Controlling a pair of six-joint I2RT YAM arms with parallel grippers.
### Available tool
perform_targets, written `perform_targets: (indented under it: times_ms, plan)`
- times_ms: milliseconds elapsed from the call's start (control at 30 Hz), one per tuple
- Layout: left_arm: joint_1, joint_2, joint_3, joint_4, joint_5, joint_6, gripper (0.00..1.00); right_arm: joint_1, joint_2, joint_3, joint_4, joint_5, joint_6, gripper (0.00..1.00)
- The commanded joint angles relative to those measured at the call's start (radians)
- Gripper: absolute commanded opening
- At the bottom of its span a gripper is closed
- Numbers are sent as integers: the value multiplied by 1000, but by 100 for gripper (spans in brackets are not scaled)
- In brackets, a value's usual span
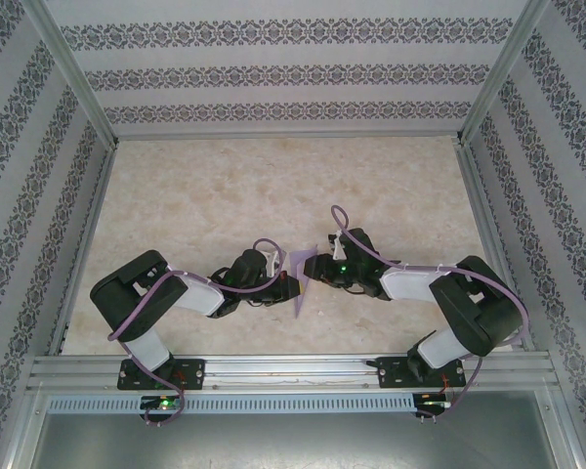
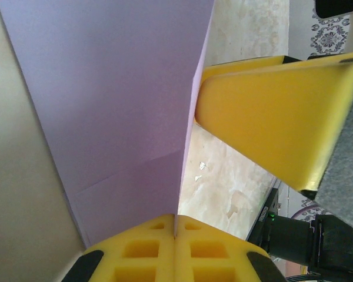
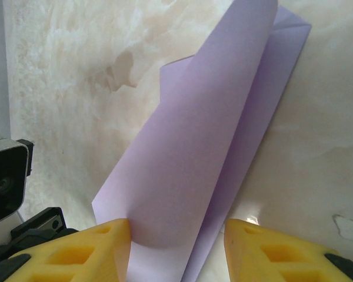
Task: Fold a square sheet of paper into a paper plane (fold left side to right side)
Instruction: Fold the wing for the fifth time at the center of the table.
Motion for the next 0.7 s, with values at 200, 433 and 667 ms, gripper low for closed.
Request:
perform_targets:
  times_ms: [200, 433, 667]
  plan:
    - [13, 15, -9, 69, 13, -23, 0, 17, 29, 29, 41, 13, 12, 46]
    - [14, 25, -16, 86, 13, -28, 0, 21, 44, 36, 50, 12, 14, 46]
    - [13, 31, -15, 98, 14, -33, 0, 24, 53, 43, 52, 12, 14, 45]
